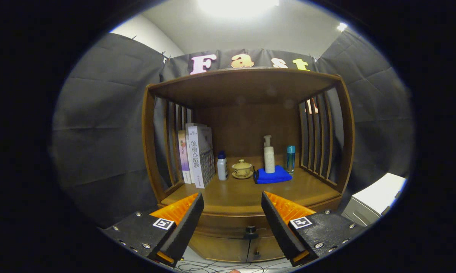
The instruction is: Pull open the drawer, take out the items inside it, and place them on the countertop above the cabinet.
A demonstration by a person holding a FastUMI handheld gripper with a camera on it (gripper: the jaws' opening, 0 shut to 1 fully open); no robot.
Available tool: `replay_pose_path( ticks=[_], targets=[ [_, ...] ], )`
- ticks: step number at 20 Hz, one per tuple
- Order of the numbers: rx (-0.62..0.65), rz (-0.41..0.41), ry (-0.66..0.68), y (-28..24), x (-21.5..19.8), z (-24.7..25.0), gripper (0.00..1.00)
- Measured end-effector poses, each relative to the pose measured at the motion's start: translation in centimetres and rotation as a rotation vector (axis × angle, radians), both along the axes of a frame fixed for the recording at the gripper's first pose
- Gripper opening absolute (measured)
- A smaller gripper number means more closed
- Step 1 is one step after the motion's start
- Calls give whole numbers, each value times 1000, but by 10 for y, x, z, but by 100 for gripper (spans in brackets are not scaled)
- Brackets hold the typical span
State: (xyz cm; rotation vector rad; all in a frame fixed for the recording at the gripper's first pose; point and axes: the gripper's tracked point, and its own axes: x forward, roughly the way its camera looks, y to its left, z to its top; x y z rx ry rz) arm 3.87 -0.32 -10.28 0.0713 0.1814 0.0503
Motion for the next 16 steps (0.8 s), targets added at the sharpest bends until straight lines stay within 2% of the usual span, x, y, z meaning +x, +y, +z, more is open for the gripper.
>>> replay_pose_path(
  ticks=[3, 10, 16],
  targets=[
    [-1, -3, 24, -1, 9, -24, 95],
    [-168, -76, 80, -14, 25, -71, 95],
    [-106, -95, 150, -16, 36, -130, 95]
  ],
)
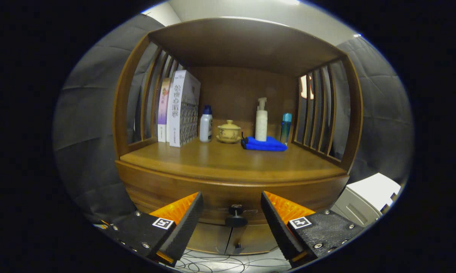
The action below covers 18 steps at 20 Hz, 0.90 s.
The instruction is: Pull open the drawer, take out the items inside it, and place them on the countertop above the cabinet.
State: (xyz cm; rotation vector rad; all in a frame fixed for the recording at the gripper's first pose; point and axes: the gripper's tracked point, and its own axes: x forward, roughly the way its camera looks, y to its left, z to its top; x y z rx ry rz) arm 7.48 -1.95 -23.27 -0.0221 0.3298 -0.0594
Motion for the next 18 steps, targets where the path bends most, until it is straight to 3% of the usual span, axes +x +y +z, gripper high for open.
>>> replay_pose_path(
  ticks=[8, 18],
  targets=[
    [76, -36, 55, -10, 12, -56, 89],
    [97, -39, 21, -17, 19, -64, 45]
  ],
)
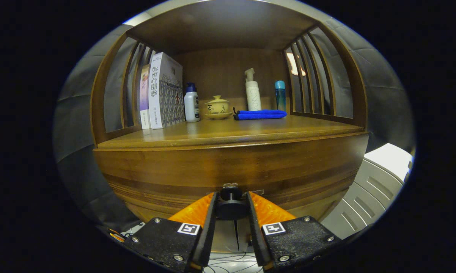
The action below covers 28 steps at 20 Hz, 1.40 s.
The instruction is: Pull open the drawer, take out the items inside it, and place them on the countertop above the cabinet.
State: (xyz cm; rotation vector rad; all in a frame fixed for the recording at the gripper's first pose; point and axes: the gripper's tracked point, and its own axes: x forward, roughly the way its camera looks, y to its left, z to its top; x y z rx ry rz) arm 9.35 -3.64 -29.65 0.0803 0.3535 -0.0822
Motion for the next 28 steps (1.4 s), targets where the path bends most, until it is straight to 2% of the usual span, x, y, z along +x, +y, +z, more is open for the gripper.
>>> replay_pose_path(
  ticks=[5, 10, 16, 24, 28],
  targets=[
    [31, 27, 0, 0, -1, -2, 35],
    [31, 9, -1, -2, -23, 0, 35],
    [107, -1, 5, 1, -67, 2, 35],
    [131, -21, 45, 7, -122, 4, 35],
    [136, -12, 68, 9, -135, 4, 35]
  ],
)
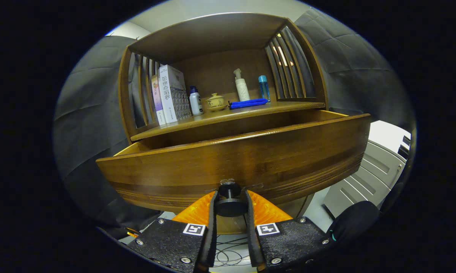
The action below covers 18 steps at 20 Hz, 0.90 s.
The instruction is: Pull open the drawer, take out the items inside it, and place them on the countertop above the cabinet.
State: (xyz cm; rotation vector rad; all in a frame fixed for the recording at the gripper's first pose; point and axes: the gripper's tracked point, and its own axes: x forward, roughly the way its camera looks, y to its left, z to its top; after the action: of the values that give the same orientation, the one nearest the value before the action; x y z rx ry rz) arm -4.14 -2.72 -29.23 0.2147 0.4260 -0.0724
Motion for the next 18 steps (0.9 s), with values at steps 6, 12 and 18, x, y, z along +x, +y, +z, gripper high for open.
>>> replay_pose_path(
  ticks=[6, 12, 18],
  targets=[
    [8, 11, 17, 3, -24, -1, 35],
    [2, 19, 20, 7, -43, -1, 35],
    [20, 18, 28, 12, -56, 1, 35]
  ],
)
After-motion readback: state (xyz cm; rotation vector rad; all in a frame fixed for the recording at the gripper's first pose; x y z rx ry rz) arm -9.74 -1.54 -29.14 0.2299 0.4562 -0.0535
